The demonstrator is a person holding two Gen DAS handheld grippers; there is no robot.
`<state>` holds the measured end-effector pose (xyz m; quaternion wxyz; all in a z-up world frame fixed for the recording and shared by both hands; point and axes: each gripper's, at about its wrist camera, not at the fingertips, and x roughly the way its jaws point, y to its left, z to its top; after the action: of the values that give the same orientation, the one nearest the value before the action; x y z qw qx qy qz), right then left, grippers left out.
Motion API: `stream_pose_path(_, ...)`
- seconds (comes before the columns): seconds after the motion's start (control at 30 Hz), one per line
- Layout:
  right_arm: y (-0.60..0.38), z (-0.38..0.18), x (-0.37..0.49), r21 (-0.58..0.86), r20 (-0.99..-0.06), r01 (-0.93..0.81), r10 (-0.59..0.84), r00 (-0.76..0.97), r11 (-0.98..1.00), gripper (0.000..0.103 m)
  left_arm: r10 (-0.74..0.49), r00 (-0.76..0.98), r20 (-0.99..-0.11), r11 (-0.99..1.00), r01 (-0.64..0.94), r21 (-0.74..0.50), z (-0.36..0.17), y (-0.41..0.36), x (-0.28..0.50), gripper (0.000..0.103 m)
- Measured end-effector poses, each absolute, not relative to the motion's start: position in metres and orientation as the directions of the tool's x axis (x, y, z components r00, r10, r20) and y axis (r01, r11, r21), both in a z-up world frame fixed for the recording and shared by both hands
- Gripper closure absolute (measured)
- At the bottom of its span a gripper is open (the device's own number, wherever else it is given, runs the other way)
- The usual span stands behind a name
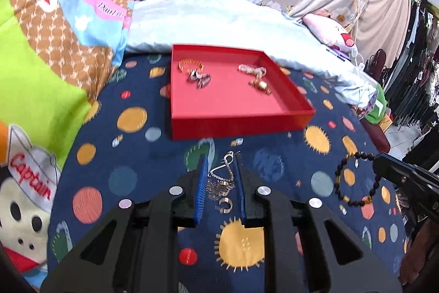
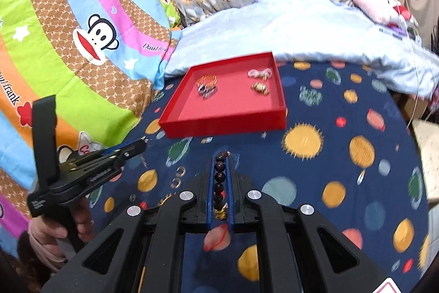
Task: Organize jewelry
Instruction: 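Grasp the silver filigree earring with the left tool while the right tool lifts the bracelet, then carry the earring and black bracelet into the red tray while both tools open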
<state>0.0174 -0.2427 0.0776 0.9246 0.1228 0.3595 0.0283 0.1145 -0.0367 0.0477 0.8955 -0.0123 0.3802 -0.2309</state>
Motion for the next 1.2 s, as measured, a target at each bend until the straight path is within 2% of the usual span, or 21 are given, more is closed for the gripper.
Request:
stream_pose_path(0.13,-0.248,0.092,0.038,0.209,-0.634,0.028,0.114,0.765,0.977,0.096,-0.419,0.636,-0.648,0.892,0.422,-0.163,0.066,-0.047,0.131,0.085)
stream_pose_path(0.43,-0.262,0.108,0.125,0.223,-0.602,0.008,0.131,0.787,0.975,0.096,-0.41,0.686,-0.601,0.895,0.431,-0.119,0.091,-0.082,0.199,0.085)
stream_pose_path(0.73,-0.27,0.071,0.189,0.262,-0.657,0.025,0.159,0.737,0.965,0.096,-0.387,0.663,-0.641,0.904,0.408,-0.123,0.067,-0.104,0.25,0.085)
stream_pose_path(0.87,-0.27,0.049,0.205,0.239,-0.695,0.037,0.145,0.704,0.97,0.096,-0.37,0.644,-0.67,0.909,0.399,-0.119,0.049,-0.109,0.261,0.085)
stream_pose_path(0.97,-0.271,0.04,0.207,0.171,-0.704,0.065,0.076,0.706,0.983,0.096,-0.357,0.639,-0.681,0.915,0.387,-0.117,0.041,-0.111,0.267,0.084)
stream_pose_path(1.0,-0.272,0.04,0.206,0.153,-0.7,0.074,0.055,0.712,0.985,0.092,-0.35,0.642,-0.682,0.919,0.377,-0.116,0.039,-0.11,0.269,0.084)
stream_pose_path(1.03,-0.272,0.04,0.205,0.138,-0.699,0.083,0.038,0.714,0.987,0.09,-0.342,0.645,-0.683,0.922,0.371,-0.112,0.038,-0.109,0.27,0.082)
stream_pose_path(1.1,-0.275,0.043,0.199,0.121,-0.688,0.098,0.012,0.726,0.988,0.079,-0.317,0.654,-0.687,0.933,0.345,-0.102,0.036,-0.106,0.27,0.062)
stream_pose_path(1.13,-0.277,0.044,0.197,0.123,-0.685,0.101,0.011,0.728,0.987,0.077,-0.305,0.663,-0.684,0.938,0.332,-0.097,0.036,-0.103,0.269,0.052)
stream_pose_path(1.2,-0.279,0.048,0.186,0.132,-0.677,0.105,0.012,0.736,0.986,0.075,-0.295,0.676,-0.675,0.941,0.329,-0.082,0.039,-0.099,0.264,0.051)
